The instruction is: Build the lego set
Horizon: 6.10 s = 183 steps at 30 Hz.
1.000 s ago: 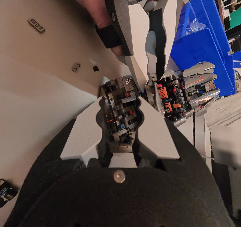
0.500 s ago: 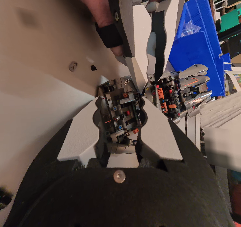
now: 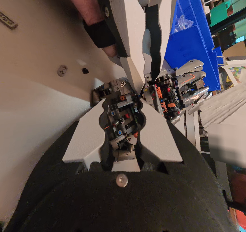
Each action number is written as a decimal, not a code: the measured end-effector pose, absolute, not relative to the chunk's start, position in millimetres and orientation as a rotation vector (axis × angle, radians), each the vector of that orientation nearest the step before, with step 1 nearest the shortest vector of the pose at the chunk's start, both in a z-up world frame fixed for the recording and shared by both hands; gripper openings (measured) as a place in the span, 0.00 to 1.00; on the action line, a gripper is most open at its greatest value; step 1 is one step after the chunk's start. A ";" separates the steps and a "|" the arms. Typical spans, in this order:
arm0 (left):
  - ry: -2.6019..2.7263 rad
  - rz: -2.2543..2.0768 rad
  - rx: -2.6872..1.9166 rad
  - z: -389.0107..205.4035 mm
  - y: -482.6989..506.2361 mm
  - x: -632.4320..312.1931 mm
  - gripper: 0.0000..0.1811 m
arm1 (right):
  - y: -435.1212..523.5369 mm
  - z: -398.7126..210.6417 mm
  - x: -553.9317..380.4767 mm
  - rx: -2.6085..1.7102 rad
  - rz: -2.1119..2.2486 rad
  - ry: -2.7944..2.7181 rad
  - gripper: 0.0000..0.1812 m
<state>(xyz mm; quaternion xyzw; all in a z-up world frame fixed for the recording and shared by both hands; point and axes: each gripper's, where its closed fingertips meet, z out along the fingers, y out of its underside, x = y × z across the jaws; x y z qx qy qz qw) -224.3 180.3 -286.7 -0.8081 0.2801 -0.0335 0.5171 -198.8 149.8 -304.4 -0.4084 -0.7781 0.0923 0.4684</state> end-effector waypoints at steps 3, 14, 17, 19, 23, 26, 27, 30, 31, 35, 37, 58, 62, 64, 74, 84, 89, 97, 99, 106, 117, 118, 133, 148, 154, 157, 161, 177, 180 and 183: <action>0.672 -0.083 -1.940 -286.7 180.3 -224.0 0.20 | 149.4 -304.8 -198.0 -1.008 0.234 -1.918 0.22; 0.677 -0.091 -1.935 -287.0 180.3 -222.0 0.23 | 139.9 -304.2 -187.1 -0.986 0.284 -2.025 0.26; 0.677 -0.092 -1.936 -287.3 180.4 -222.0 0.23 | 137.3 -303.2 -184.8 -0.977 0.295 -2.044 0.26; 0.678 -0.091 -1.935 -287.2 180.3 -221.9 0.23 | 134.0 -299.7 -181.5 -0.975 0.325 -2.063 0.24; 0.678 -0.093 -1.935 -287.3 180.4 -222.0 0.23 | 126.6 -294.8 -173.2 -0.965 0.392 -2.112 0.18; 0.678 -0.092 -1.935 -287.3 180.1 -222.2 0.22 | 120.6 -295.9 -168.9 -0.962 0.440 -2.144 0.15; 0.678 -0.091 -1.936 -287.4 180.0 -222.6 0.22 | 117.8 -297.3 -166.6 -0.962 0.459 -2.167 0.12; 0.675 -0.091 -1.938 -287.5 180.1 -223.8 0.22 | 115.4 -297.4 -165.6 -0.977 0.509 -2.174 0.14; 0.675 -0.092 -1.938 -287.5 180.0 -223.8 0.22 | 115.1 -297.2 -165.5 -0.987 0.523 -2.175 0.14; 0.675 -0.091 -1.937 -287.5 180.1 -224.5 0.22 | 119.4 -294.5 -168.5 -0.998 0.527 -2.141 0.13; 0.674 -0.095 -1.938 -287.5 180.0 -224.8 0.22 | 120.5 -293.0 -169.0 -1.003 0.559 -2.125 0.13; 0.667 -0.135 -1.928 -288.2 179.4 -226.3 0.22 | 122.3 -304.8 -165.2 -1.002 0.591 -2.125 0.19; 0.668 -0.133 -1.929 -287.8 179.1 -228.5 0.23 | 121.2 -305.4 -165.2 -1.012 0.602 -2.129 0.22; 0.669 -0.132 -1.928 -287.8 178.9 -229.1 0.22 | 122.7 -305.0 -165.1 -1.023 0.610 -2.123 0.23; 0.675 -0.115 -1.937 -287.6 177.1 -237.7 0.21 | 143.2 -301.7 -160.0 -1.083 0.611 -2.061 0.21; 0.644 -0.094 -1.965 -288.2 175.5 -252.4 0.19 | 142.3 -301.3 -160.2 -1.078 0.618 -2.056 0.19; 0.622 -0.093 -1.976 -288.6 175.9 -257.5 0.19 | 140.7 -302.3 -161.5 -1.073 0.614 -2.057 0.20; 0.607 -0.099 -1.980 -288.9 176.3 -259.9 0.18 | 141.9 -302.1 -162.6 -1.081 0.618 -2.042 0.20; 0.607 -0.102 -1.978 -288.9 176.3 -259.7 0.18 | 142.1 -302.4 -162.6 -1.084 0.617 -2.042 0.20; 0.634 -0.119 -1.970 -287.8 173.4 -257.5 0.21 | 142.2 -303.9 -162.7 -1.086 0.614 -2.044 0.20; 0.789 -0.157 -1.804 -254.9 145.7 -242.5 0.36 | 142.8 -303.5 -162.7 -1.091 0.626 -2.038 0.20; 0.835 -0.147 -1.782 -252.6 140.1 -238.3 0.34 | 142.9 -303.4 -162.8 -1.091 0.626 -2.037 0.20; 1.114 -0.090 -1.865 -294.4 125.5 -208.8 0.04 | 142.2 -306.2 -162.5 -1.094 0.626 -2.046 0.19; 0.820 -0.069 -1.908 -281.3 150.6 -240.8 0.01 | 139.5 -307.0 -163.3 -1.081 0.613 -2.054 0.19; 0.791 -0.077 -1.910 -278.9 150.7 -247.5 0.04 | 139.6 -307.4 -163.2 -1.083 0.614 -2.055 0.19; 0.770 -0.102 -1.889 -271.5 148.7 -250.4 0.04 | 139.9 -307.6 -163.0 -1.085 0.616 -2.054 0.19; 0.800 -0.090 -1.905 -277.1 148.1 -248.4 0.05 | 139.0 -309.1 -163.1 -1.084 0.614 -2.059 0.19; 0.819 0.008 -1.918 -285.7 154.5 -248.2 0.04 | 137.9 -309.4 -163.3 -1.080 0.612 -2.062 0.19; 0.818 0.017 -1.919 -286.3 155.2 -248.4 0.03 | 137.6 -309.1 -163.3 -1.080 0.613 -2.061 0.19; 0.815 0.021 -1.919 -286.5 155.7 -248.6 0.03 | 137.4 -309.4 -163.4 -1.079 0.611 -2.062 0.19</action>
